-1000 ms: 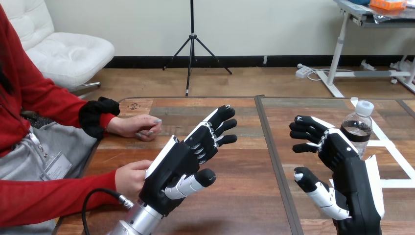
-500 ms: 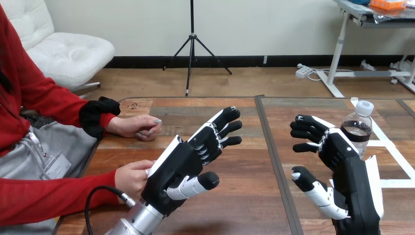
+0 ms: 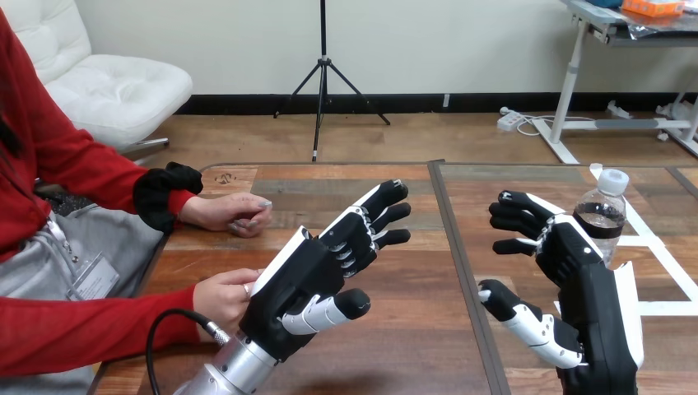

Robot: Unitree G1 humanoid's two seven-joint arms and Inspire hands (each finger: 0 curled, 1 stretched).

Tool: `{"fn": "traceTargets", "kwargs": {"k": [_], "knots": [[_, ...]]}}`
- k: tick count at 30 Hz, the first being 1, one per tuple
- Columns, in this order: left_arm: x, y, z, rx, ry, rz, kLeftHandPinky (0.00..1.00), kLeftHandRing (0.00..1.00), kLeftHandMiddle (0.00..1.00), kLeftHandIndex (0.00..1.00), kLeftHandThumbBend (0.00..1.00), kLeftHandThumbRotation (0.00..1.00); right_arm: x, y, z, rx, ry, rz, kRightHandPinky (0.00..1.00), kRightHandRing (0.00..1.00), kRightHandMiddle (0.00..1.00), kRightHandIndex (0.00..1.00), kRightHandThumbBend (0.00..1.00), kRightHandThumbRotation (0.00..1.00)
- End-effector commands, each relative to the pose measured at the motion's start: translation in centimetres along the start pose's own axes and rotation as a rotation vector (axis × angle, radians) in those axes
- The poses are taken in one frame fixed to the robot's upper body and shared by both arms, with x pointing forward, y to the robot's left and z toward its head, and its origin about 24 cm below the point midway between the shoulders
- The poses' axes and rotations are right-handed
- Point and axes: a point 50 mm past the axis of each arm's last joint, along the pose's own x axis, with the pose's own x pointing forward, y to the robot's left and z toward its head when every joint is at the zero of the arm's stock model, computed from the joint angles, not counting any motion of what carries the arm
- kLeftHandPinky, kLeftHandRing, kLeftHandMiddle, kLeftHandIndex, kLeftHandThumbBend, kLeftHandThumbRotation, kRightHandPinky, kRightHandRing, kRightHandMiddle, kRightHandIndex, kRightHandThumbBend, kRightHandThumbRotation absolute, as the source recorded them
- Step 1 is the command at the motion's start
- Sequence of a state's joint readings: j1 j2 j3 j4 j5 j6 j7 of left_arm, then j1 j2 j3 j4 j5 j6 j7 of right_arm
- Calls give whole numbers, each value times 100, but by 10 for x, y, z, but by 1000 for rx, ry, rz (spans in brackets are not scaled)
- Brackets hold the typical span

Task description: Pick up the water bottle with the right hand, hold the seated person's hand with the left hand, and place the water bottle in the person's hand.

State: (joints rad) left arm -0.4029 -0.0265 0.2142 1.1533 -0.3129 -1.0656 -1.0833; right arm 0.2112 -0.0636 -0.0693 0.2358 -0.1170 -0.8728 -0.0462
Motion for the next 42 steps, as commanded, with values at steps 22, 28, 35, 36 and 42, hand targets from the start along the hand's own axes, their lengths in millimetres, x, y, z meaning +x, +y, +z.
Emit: {"fn": "traceTargets", "kwargs": {"k": [22, 28, 35, 36, 42], "knots": [[25, 6, 11, 37, -61, -26, 88, 96, 97, 95, 100, 69, 12, -25, 25, -57, -155, -186, 64, 73, 73, 74, 100, 52], [25, 5, 10, 36, -57, -27, 88, 96, 97, 95, 100, 70, 11, -36, 26, -82, -175, -246, 64, 72, 72, 74, 100, 50], [26, 4, 10, 37, -55, -30, 88, 96, 98, 95, 100, 70, 10, -51, 24, -125, -173, -335, 64, 72, 72, 75, 100, 49], [26, 4, 10, 36, -55, -31, 89, 96, 98, 95, 100, 70, 10, -54, 23, -135, -169, -347, 64, 72, 72, 76, 100, 49], [25, 4, 9, 29, -54, -27, 89, 96, 98, 96, 100, 70, 10, -64, 21, -151, -158, -383, 66, 75, 75, 78, 100, 50]]}}
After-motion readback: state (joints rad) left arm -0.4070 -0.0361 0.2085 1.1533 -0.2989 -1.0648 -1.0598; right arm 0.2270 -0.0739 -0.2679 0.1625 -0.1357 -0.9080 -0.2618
